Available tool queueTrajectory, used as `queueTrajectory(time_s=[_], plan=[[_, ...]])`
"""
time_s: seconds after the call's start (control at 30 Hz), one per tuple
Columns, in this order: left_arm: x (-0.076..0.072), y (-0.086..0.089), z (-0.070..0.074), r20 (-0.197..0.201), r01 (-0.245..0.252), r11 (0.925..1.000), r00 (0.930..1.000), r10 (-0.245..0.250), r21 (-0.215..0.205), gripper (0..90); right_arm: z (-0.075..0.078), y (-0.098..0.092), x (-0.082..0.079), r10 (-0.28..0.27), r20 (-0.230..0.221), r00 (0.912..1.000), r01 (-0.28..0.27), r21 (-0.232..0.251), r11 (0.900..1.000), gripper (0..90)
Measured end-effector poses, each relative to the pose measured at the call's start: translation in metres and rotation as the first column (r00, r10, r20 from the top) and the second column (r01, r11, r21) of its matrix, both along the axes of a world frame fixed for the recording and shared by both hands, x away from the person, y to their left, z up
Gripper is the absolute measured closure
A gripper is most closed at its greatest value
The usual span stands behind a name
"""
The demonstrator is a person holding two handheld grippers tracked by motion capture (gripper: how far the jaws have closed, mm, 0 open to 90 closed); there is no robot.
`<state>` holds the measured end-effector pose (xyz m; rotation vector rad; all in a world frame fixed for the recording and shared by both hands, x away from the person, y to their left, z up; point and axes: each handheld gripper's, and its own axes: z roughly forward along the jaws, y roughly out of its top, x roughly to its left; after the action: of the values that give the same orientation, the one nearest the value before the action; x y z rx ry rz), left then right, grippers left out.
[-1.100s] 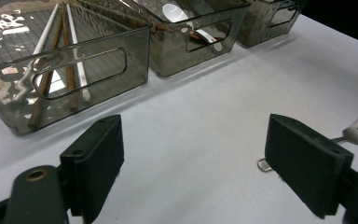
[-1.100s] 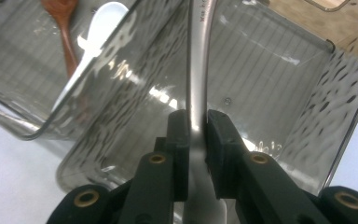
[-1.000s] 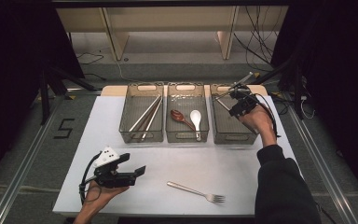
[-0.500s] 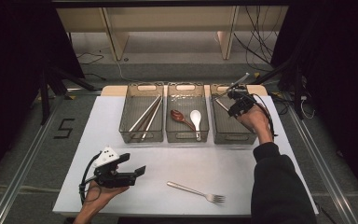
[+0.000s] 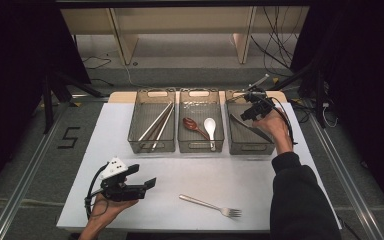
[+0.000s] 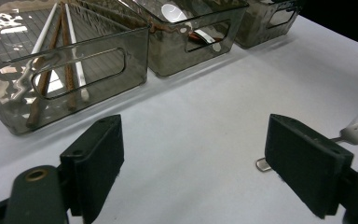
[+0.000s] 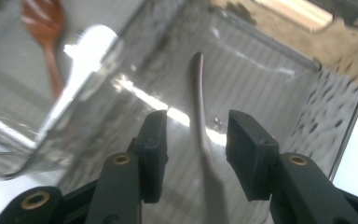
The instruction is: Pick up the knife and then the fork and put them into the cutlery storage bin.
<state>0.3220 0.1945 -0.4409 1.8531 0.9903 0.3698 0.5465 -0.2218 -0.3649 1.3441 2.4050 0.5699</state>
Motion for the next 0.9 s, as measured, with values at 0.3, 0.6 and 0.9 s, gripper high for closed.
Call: queueTrajectory(time_s=[0.3,0.6,0.9], plan=[[0.000,-0.001,0.000,0.001,0.004,1.0000,1.0000,-0.004,0.004,19.1,0.012,-0.003,-0.017,0.043,0.011,0.9990,-0.043,0.008,0.999,52.3],[0.000,-0.001,0.000,0.002,0.002,1.0000,1.0000,-0.002,0.004,19.1,0.021,0.001,-0.040,0.089,0.028,0.9956,-0.091,0.058,0.994,41.4],[0.000,-0.001,0.000,0.003,0.000,1.0000,1.0000,0.000,0.004,19.1,0.014,0.022,-0.088,0.217,0.041,0.9754,-0.220,0.097,0.971,37.5]])
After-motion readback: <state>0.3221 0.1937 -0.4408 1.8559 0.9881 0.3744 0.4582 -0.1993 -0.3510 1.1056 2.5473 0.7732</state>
